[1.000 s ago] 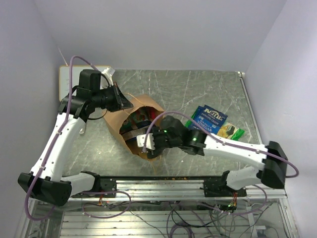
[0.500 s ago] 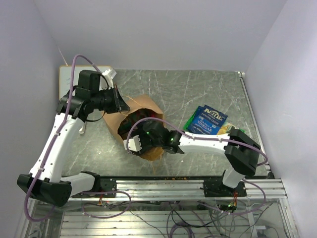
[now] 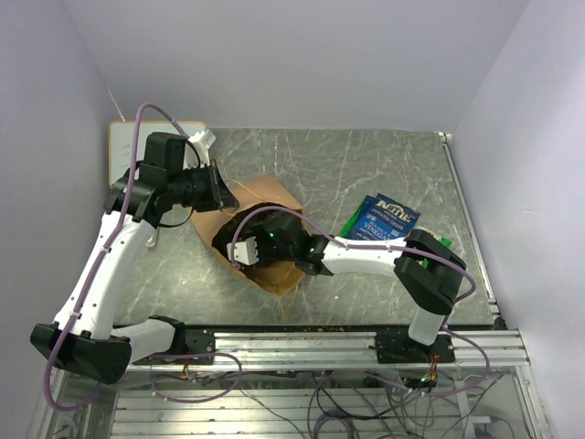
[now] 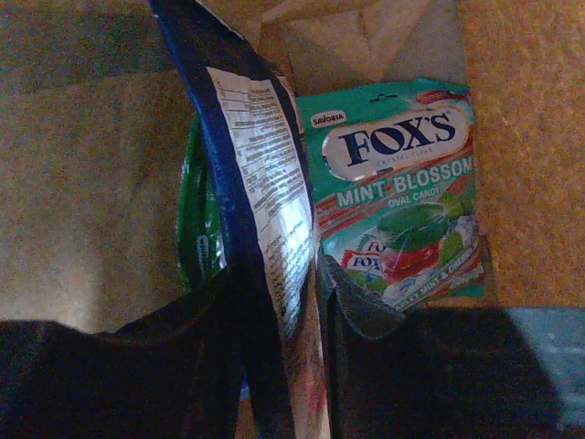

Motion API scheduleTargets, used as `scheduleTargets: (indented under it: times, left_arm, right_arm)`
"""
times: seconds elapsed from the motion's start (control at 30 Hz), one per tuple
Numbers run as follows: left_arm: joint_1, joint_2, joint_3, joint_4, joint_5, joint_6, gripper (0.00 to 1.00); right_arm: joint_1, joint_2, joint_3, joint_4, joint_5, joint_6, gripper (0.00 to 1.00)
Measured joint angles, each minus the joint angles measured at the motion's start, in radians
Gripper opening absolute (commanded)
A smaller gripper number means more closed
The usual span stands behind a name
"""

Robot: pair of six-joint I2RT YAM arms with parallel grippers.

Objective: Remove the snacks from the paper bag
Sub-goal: Take out the snack from the paper bag.

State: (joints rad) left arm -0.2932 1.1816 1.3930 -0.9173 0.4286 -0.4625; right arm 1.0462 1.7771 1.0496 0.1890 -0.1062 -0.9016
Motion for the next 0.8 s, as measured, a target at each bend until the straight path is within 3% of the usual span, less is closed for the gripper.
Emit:
scheduleTargets:
  times: [0.3, 0.8]
  left_arm:
    - [0.0, 0.005, 0.0, 0.008, 0.0, 0.006, 0.07]
    - [0.0, 0.001, -0.031, 0.078, 0.001, -0.061, 0.07]
  right_arm:
    - [-0.011, 0.006, 0.005, 0.016, 0.006, 0.006, 0.0]
    - [-0.013, -0.187, -0.002, -0.115, -0.04, -0.021, 0.0]
